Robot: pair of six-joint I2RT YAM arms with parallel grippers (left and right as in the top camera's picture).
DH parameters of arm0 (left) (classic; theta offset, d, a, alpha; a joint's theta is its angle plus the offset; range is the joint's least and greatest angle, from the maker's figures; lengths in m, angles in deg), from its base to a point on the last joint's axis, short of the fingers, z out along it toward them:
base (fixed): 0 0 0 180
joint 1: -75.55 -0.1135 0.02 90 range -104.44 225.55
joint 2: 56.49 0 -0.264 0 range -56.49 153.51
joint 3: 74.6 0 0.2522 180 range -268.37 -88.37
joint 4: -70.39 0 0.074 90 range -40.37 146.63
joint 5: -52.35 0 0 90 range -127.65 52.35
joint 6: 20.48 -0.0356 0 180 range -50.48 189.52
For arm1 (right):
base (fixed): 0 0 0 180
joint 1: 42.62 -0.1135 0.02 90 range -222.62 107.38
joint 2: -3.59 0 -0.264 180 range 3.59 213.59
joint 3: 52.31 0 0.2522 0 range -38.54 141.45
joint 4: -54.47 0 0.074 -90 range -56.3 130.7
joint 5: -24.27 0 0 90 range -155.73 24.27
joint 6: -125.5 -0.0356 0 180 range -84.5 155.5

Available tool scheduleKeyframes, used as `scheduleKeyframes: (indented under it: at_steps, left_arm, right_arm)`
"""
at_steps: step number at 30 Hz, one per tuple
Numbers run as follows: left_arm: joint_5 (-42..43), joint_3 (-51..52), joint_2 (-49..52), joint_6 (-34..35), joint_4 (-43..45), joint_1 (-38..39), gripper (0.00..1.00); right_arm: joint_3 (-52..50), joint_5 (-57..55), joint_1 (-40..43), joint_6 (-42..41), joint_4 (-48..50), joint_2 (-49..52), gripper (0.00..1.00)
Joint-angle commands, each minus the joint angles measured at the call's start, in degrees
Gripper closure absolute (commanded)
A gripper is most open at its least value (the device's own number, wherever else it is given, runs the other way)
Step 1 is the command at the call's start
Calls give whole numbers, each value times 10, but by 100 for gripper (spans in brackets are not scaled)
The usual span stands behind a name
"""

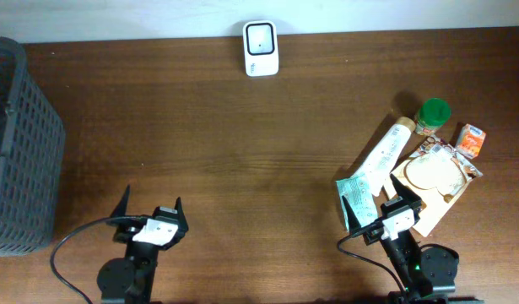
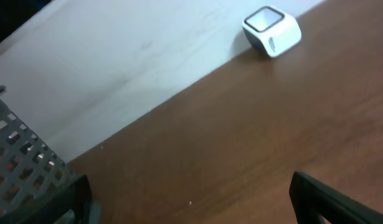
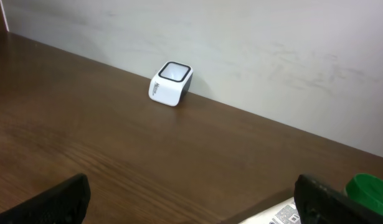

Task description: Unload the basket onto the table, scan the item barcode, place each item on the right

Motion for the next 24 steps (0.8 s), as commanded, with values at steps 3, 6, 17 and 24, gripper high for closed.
scheduleKeyframes:
  at_steps: [3,6,17,24]
  left_arm:
    - [15,18,-11,-28,-2,-2,1]
    - [15,19,-11,-28,-2,-3,1]
    - [12,39,-11,-29,53,-3,1]
    - [30,48,-11,-28,69,-3,1]
  right_arm:
    - [-4,5,-2,-4,-1,-4,2]
    - [-4,5,-2,-4,-1,-4,2]
    - [-4,5,-2,-4,-1,-4,2]
    - [-4,5,-2,-4,-1,-4,2]
